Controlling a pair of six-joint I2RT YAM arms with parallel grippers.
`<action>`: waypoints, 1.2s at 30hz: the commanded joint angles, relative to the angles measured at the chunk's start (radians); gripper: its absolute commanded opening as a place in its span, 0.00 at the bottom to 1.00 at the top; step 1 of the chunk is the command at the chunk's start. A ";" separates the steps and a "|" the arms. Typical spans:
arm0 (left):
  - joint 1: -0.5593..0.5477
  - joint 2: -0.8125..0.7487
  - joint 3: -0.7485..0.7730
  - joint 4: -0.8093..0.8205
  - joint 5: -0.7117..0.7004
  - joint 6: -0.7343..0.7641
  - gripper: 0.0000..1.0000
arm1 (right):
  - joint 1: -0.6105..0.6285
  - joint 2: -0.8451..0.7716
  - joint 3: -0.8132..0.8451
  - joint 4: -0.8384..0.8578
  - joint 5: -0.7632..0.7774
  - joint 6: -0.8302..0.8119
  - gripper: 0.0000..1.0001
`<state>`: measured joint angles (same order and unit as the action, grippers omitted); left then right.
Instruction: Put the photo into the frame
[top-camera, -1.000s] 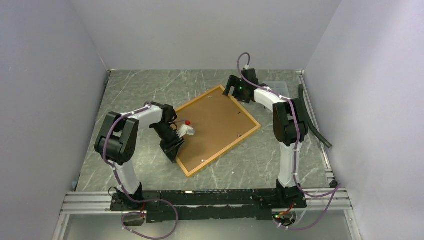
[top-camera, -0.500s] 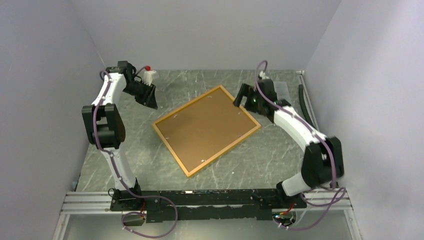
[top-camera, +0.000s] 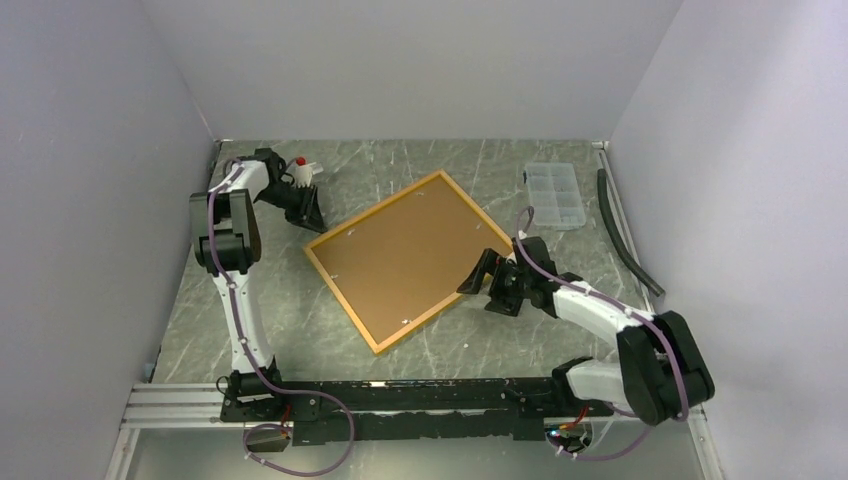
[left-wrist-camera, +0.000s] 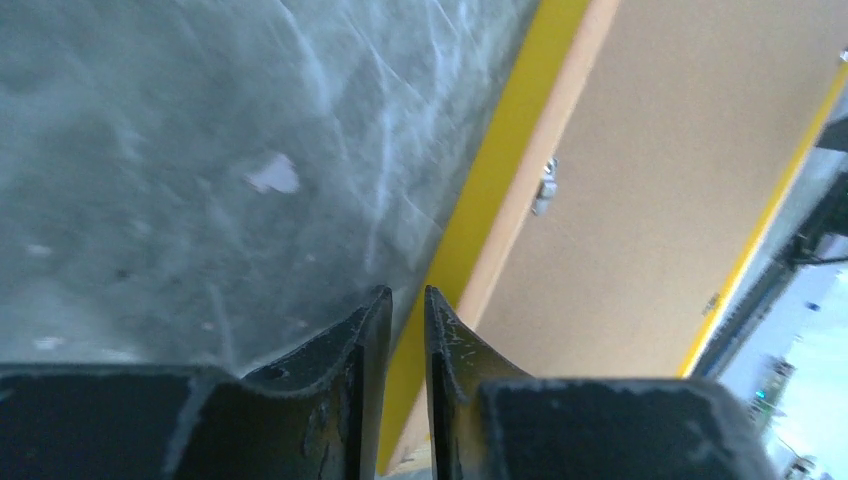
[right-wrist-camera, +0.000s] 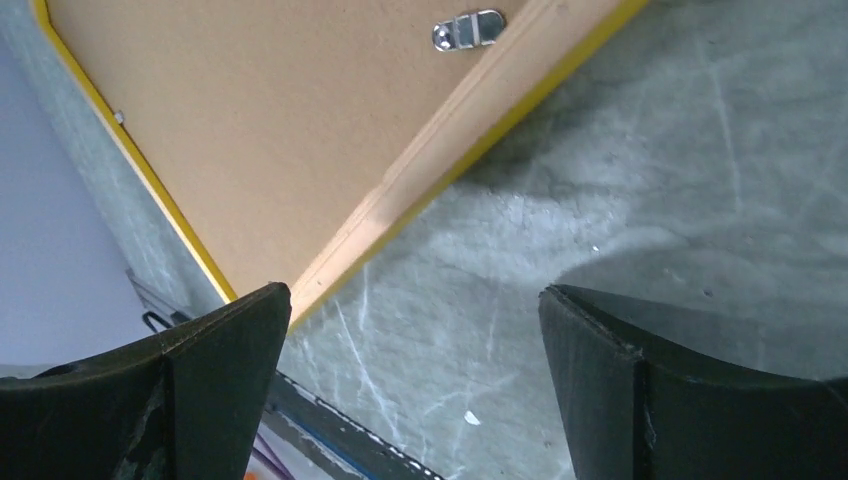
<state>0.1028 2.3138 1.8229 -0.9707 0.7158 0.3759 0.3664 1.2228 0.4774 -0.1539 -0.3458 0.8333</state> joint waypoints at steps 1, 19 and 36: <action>-0.005 -0.085 -0.101 -0.017 0.078 0.033 0.24 | -0.012 0.100 0.054 0.150 -0.043 0.002 1.00; 0.003 -0.347 -0.412 -0.080 0.083 0.146 0.29 | -0.061 0.127 0.369 -0.090 0.169 -0.180 1.00; -0.036 -0.224 -0.468 -0.073 0.197 0.198 0.41 | 0.363 0.630 0.780 0.229 -0.120 -0.181 0.89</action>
<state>0.0666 2.0865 1.3743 -1.0512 0.8883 0.5392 0.7048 1.7721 1.1576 -0.0425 -0.3851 0.6678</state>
